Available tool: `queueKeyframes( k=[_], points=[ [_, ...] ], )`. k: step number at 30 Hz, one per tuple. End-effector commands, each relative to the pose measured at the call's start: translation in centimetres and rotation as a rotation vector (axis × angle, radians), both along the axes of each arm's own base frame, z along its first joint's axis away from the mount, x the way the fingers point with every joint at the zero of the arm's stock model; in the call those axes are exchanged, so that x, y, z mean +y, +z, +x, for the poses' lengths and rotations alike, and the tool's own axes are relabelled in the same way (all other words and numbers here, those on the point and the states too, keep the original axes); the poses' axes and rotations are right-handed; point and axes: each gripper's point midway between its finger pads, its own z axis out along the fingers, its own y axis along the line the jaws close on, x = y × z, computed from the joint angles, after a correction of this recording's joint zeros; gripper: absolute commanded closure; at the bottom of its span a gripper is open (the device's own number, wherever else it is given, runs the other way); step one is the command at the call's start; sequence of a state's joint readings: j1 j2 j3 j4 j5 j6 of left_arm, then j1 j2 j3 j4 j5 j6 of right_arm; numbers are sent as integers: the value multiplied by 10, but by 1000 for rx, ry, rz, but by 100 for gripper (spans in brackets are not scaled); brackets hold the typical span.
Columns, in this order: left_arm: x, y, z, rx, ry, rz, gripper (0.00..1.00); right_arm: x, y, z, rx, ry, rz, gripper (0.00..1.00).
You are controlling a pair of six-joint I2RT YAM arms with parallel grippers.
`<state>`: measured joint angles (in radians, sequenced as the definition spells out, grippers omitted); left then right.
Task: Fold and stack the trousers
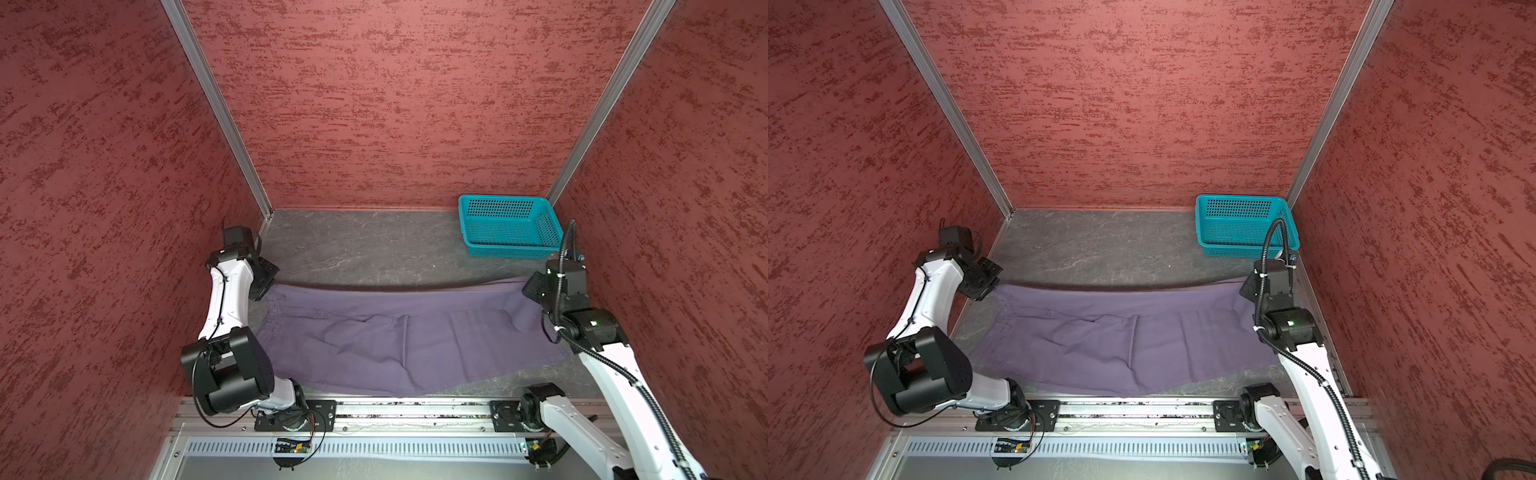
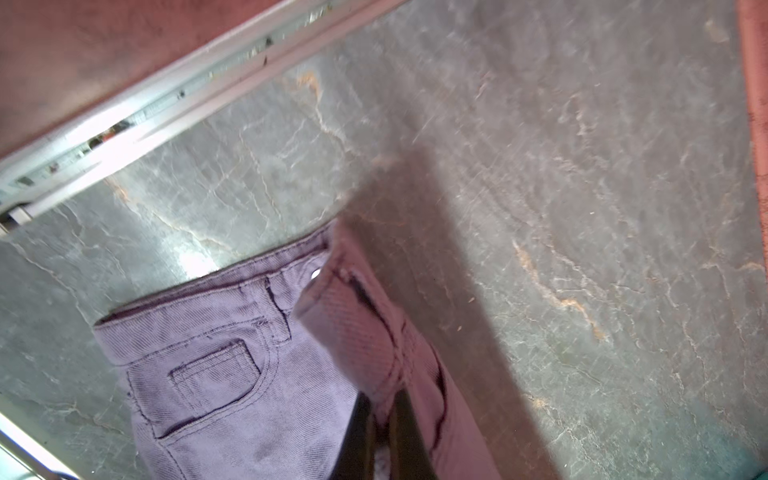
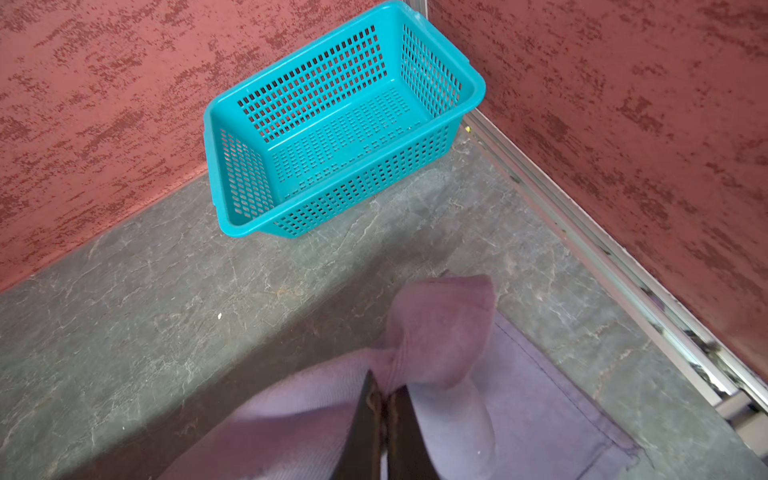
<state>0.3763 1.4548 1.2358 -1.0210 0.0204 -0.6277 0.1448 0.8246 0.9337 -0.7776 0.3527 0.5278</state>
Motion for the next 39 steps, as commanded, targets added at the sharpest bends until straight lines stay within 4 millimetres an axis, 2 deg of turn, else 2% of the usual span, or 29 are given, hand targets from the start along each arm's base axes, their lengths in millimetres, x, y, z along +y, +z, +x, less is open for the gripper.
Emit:
queueKeyframes(
  k=[1, 4, 7, 11, 14, 16, 17, 18, 19, 21, 23, 24, 25, 28, 31, 35, 39],
  points=[
    [5, -2, 19, -51, -20, -10, 100, -11, 3, 5, -7, -49, -37, 97],
    [8, -4, 35, -59, -21, -19, 100, -5, -1, 31, -3, -22, -53, 97],
    [13, -5, 58, -59, -26, -10, 100, 0, -13, 65, 21, 9, -93, 97],
    [24, -15, 95, -23, -39, 6, 100, 15, -48, 120, 93, 78, -98, 95],
    [33, -27, 121, 13, -40, 16, 100, 39, -81, 155, 151, 168, -37, 84],
    [40, -33, 134, 29, -33, 21, 100, 53, -93, 170, 163, 221, 12, 70],
    [42, -37, 140, 37, -31, 18, 95, 58, -97, 173, 162, 236, 37, 62],
    [44, -41, 145, 44, -27, 16, 82, 62, -99, 174, 160, 248, 54, 55],
    [44, -43, 149, 46, -29, 14, 73, 64, -99, 174, 153, 259, 62, 51],
    [44, -48, 153, 54, -31, 11, 48, 65, -95, 166, 140, 276, 64, 44],
    [45, -50, 155, 55, -33, 17, 34, 63, -90, 153, 131, 283, 51, 41],
    [43, -49, 156, 51, -36, 17, 33, 60, -84, 145, 122, 283, 41, 40],
    [42, -48, 156, 47, -38, 15, 33, 57, -78, 135, 113, 274, 32, 40],
    [28, -42, 156, 31, -71, 9, 43, 39, -71, 102, 114, 215, -3, 43],
    [4, -36, 153, 1, -126, -13, 50, 13, -76, 66, 156, 101, -17, 50],
    [-32, -31, 139, -57, -187, -73, 57, -13, -103, 29, 240, -5, 66, 58],
    [-63, -33, 115, -144, -218, -169, 58, -20, -131, 21, 258, -15, 268, 61]
  ],
)
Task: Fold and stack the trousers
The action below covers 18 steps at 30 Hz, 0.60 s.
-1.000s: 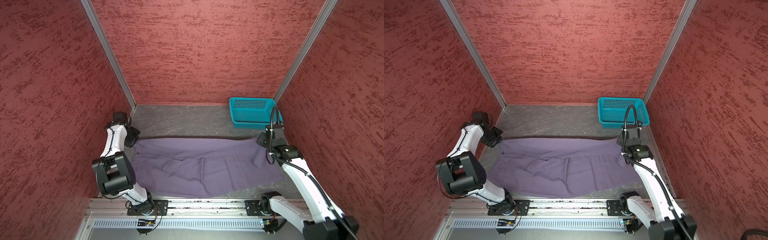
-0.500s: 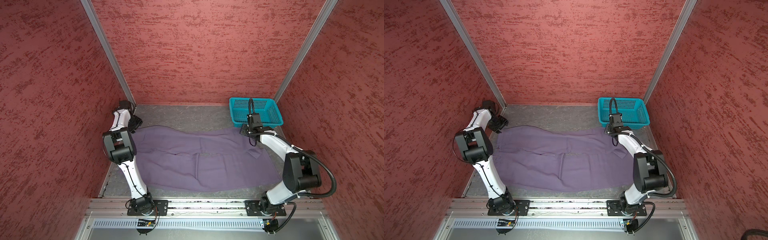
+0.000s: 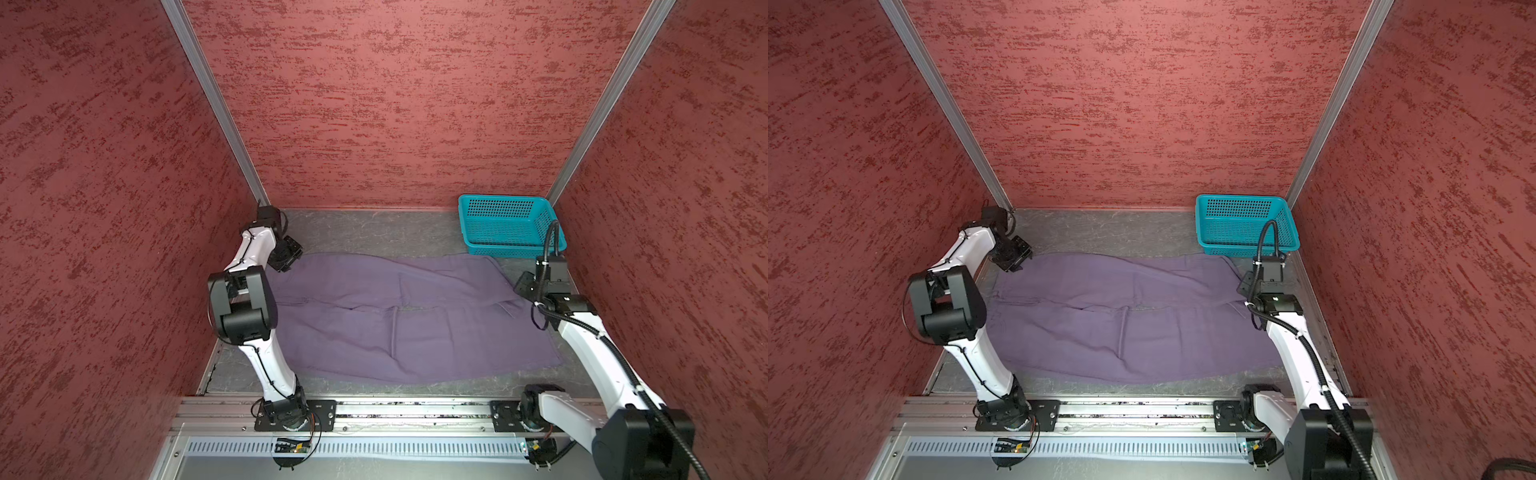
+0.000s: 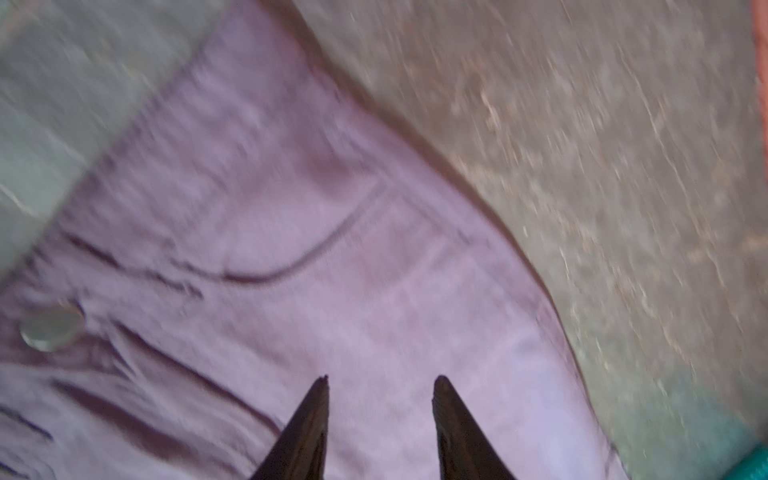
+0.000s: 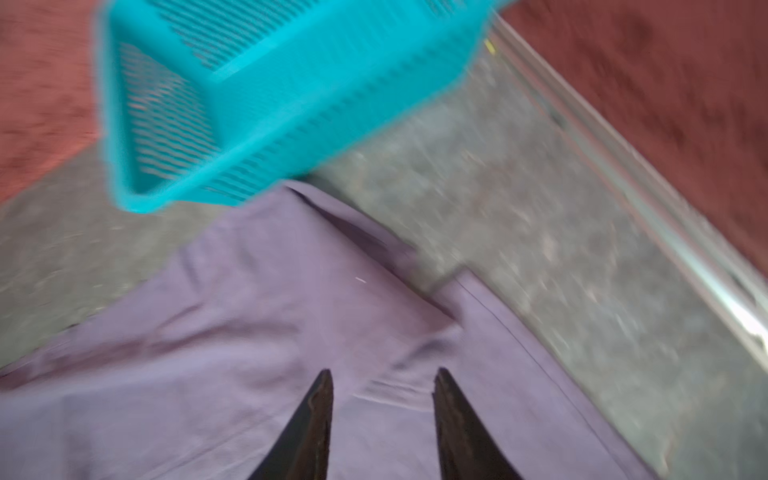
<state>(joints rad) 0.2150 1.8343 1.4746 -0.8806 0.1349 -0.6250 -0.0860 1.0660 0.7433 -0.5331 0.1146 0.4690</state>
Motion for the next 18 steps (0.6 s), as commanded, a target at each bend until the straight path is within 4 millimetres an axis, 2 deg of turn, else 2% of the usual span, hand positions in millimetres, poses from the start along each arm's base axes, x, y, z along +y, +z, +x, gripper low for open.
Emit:
queueKeyframes(
  k=[1, 5, 8, 11, 15, 18],
  points=[
    [-21, 9, -5, -123, -16, -98, 56, 4, -28, -11, 52, -10, 196, 62],
    [-46, -4, -30, -146, -50, -181, 55, 3, -45, 3, 28, 12, 360, 61],
    [-54, -13, -41, -131, -76, -194, 58, 7, -46, 19, -9, 32, 436, 48],
    [-65, -21, -44, -128, -114, -214, 58, 7, -43, 35, -40, 38, 470, 43],
    [-74, -32, -43, -106, -138, -224, 59, 8, -45, 52, -68, 40, 519, 42],
    [-78, -36, -39, -100, -148, -238, 64, 14, -54, 59, -62, 41, 589, 49]
  ],
)
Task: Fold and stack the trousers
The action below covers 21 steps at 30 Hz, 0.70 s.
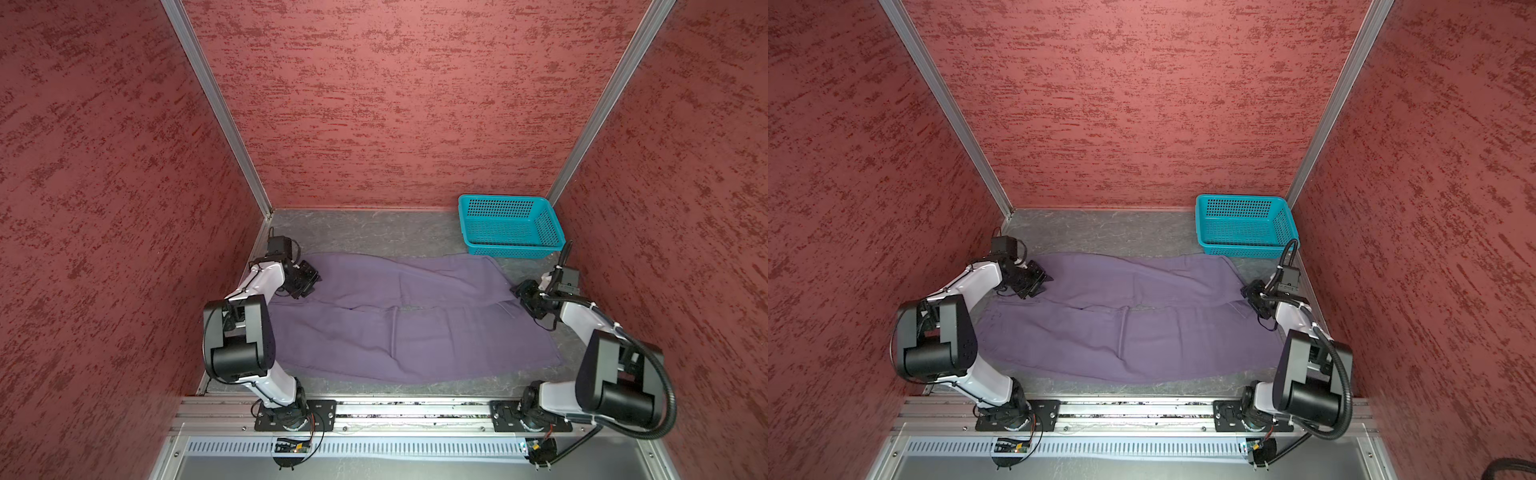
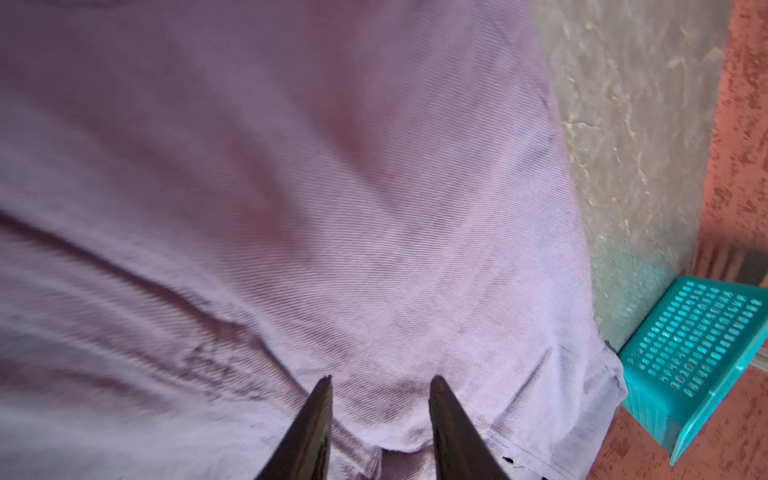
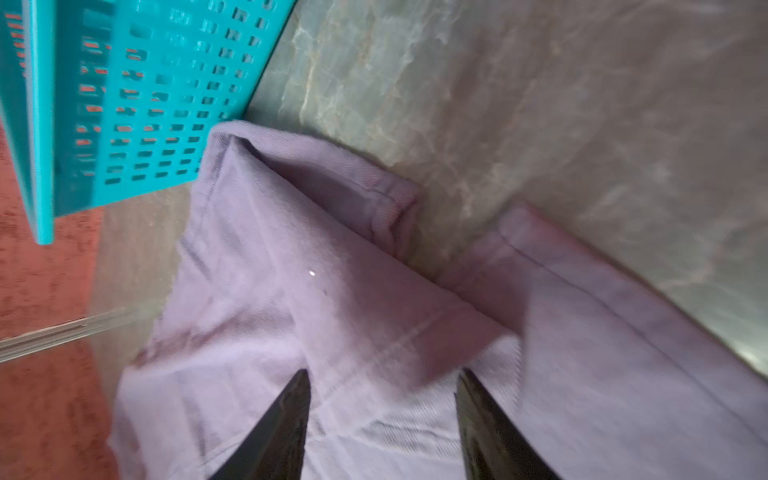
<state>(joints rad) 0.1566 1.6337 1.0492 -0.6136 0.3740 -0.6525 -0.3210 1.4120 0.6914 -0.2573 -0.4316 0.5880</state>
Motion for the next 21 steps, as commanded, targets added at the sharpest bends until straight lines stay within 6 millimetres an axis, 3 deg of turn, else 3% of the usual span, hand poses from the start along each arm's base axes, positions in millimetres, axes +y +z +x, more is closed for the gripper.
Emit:
queueKeyframes(
  k=[1, 3, 6, 11, 13, 16, 18, 21],
  points=[
    [-6, -4, 12, -25, -35, -18, 64, 5, 18, 25, -101, 4, 82, 54],
    [-9, -6, 14, -27, -43, -25, 65, 5, 7, 24, -67, -9, 97, 70],
    [-14, -7, 17, -33, -45, -47, 65, 1, 12, 24, -69, -27, 75, 98],
    [-19, -8, 20, -36, -44, -69, 65, 3, 73, 37, -189, 0, -85, 100],
    [-23, -8, 20, -34, -49, -78, 65, 23, 102, 46, -266, 60, -126, 100],
    [-28, -8, 21, -36, -57, -79, 65, 70, 120, 50, -318, 187, -161, 100],
    [-29, -7, 20, -36, -58, -78, 64, 102, 116, 45, -315, 269, -201, 100],
    [-31, -8, 20, -33, -58, -79, 65, 140, 90, 29, -271, 356, -215, 100]
  ],
)
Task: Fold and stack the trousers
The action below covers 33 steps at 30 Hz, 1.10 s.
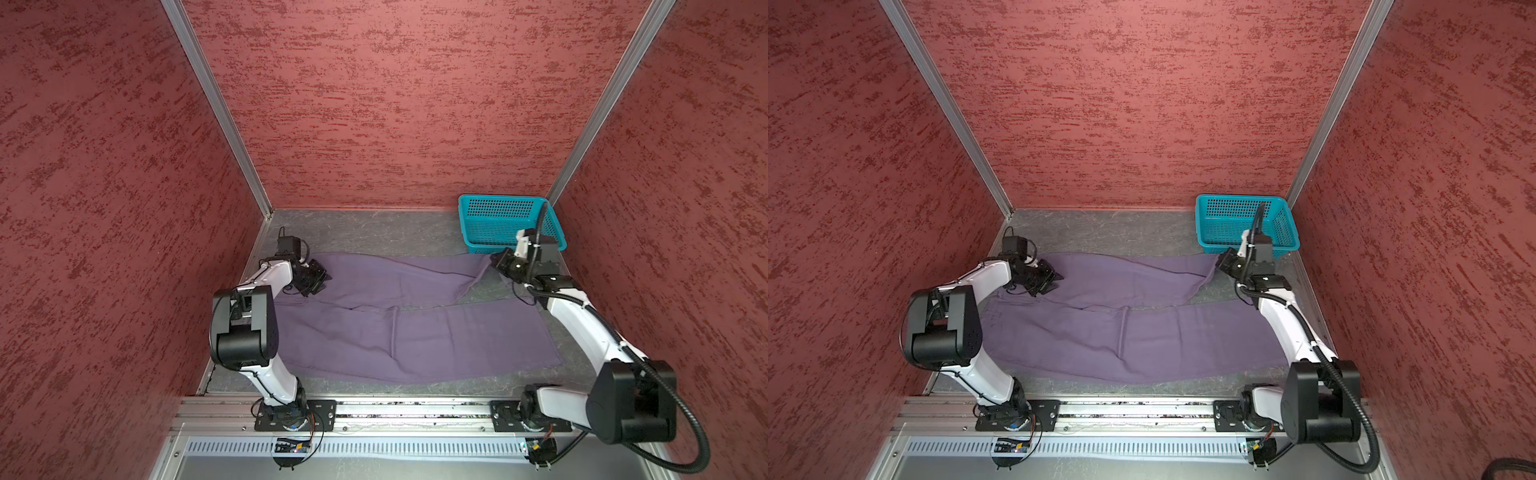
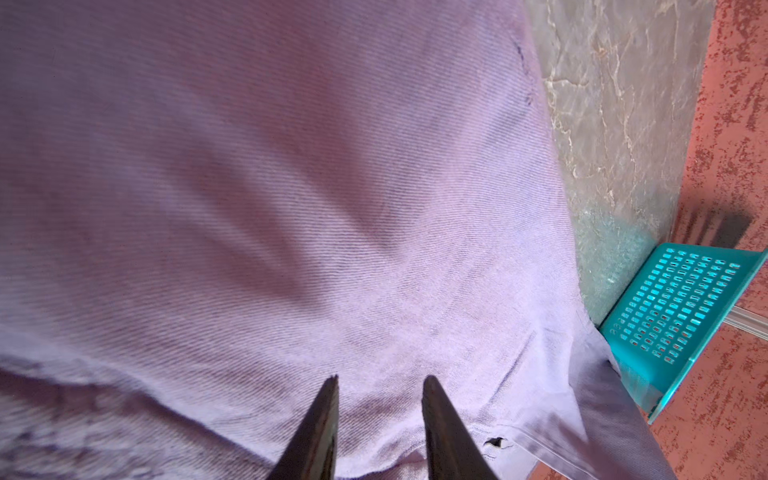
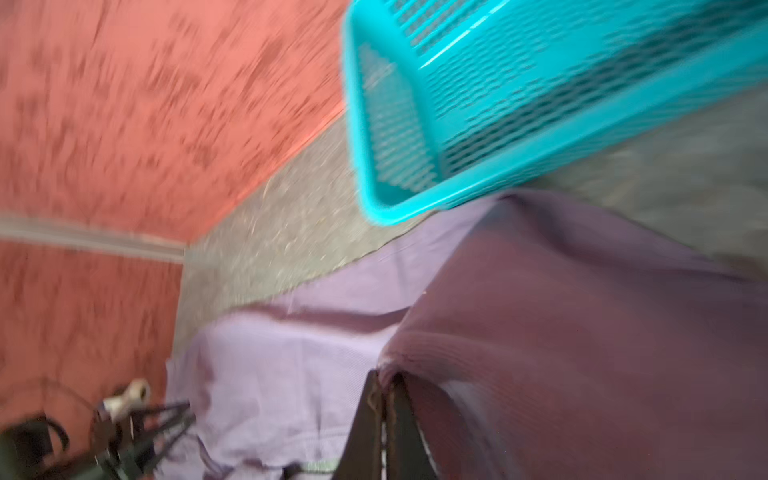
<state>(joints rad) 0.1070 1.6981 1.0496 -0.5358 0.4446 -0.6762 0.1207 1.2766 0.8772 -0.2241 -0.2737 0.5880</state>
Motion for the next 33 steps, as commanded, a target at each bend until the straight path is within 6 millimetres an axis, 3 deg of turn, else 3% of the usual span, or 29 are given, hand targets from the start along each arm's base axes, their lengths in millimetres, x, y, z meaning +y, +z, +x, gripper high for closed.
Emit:
queueKeyframes(
  k=[1, 3, 6, 8, 11, 14, 16, 18, 22, 27, 33],
  points=[
    [-4, 3, 7, -18, -3, -9, 65, 20, -42, -20, 83, 32, -64, 100],
    [-3, 3, 7, -15, -2, -9, 65, 33, -66, -35, 128, 64, -33, 100],
    [-2, 2, 8, -8, 1, -8, 65, 42, -98, -58, 209, 97, -1, 77],
    [-3, 3, 9, -7, 0, -6, 65, 36, -103, -66, 233, 87, -30, 62],
    [-2, 2, 9, 4, 3, -4, 63, 14, -86, -64, 207, 40, -120, 52],
    [-2, 1, 10, 8, 3, -4, 60, -32, -70, -62, 235, -109, -227, 50],
    [-3, 0, 9, 11, 8, -1, 60, -58, -74, -63, 279, -183, -228, 52],
    [-1, -1, 6, 12, 18, 4, 59, -72, -84, -62, 316, -212, -157, 54],
    [-1, -1, 2, 13, 17, 10, 58, -67, -100, -46, 342, -178, -38, 56],
    [-1, 2, -4, 8, 8, 14, 57, -65, -118, -17, 379, -155, -13, 58],
    [4, 2, -13, 21, 12, 27, 57, -63, -141, -3, 423, -148, 18, 59]
  ],
)
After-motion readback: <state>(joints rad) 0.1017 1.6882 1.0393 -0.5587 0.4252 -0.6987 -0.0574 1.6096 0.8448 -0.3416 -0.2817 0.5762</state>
